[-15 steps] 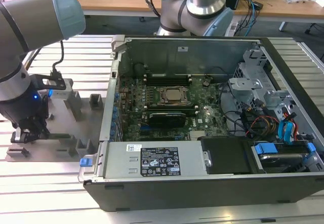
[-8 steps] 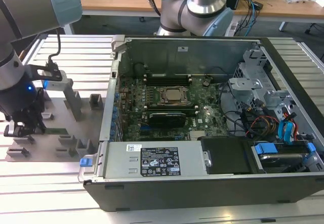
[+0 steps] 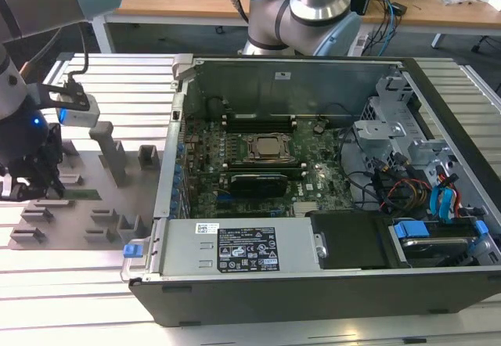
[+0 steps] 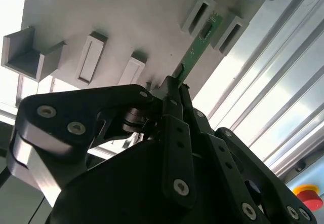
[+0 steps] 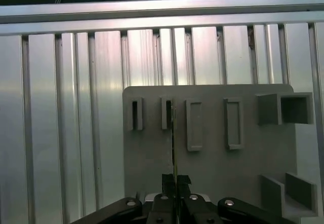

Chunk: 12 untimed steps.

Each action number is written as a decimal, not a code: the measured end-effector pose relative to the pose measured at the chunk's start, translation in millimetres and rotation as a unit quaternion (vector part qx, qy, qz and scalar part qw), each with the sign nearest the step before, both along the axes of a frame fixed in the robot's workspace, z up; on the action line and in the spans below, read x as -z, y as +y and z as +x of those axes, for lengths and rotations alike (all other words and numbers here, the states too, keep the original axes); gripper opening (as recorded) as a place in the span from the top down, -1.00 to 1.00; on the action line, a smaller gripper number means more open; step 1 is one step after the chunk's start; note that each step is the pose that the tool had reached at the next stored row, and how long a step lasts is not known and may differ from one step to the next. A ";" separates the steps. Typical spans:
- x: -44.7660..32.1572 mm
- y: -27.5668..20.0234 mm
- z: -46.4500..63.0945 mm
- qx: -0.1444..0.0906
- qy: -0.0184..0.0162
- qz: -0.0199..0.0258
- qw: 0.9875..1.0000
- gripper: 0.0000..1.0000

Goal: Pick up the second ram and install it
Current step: 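Pick up the second ram and move it above second insertion slot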

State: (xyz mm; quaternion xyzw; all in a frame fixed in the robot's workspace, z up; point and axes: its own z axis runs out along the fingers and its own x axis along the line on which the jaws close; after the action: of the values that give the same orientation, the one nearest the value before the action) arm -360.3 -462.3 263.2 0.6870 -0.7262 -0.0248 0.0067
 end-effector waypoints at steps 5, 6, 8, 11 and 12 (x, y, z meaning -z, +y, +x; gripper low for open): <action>-18.1 0.0 0.0 0.000 0.000 0.000 1.000 0.73; -22.2 0.0 0.0 0.000 0.000 0.000 1.000 0.73; -32.6 0.0 0.0 0.000 0.000 0.000 1.000 0.73; -44.7 0.0 0.0 0.000 0.000 0.000 1.000 0.73; -49.3 0.0 0.0 0.000 0.000 0.000 1.000 0.73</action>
State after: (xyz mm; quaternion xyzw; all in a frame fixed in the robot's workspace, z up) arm -360.3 -462.3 312.4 0.6870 -0.7262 -0.0248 0.0067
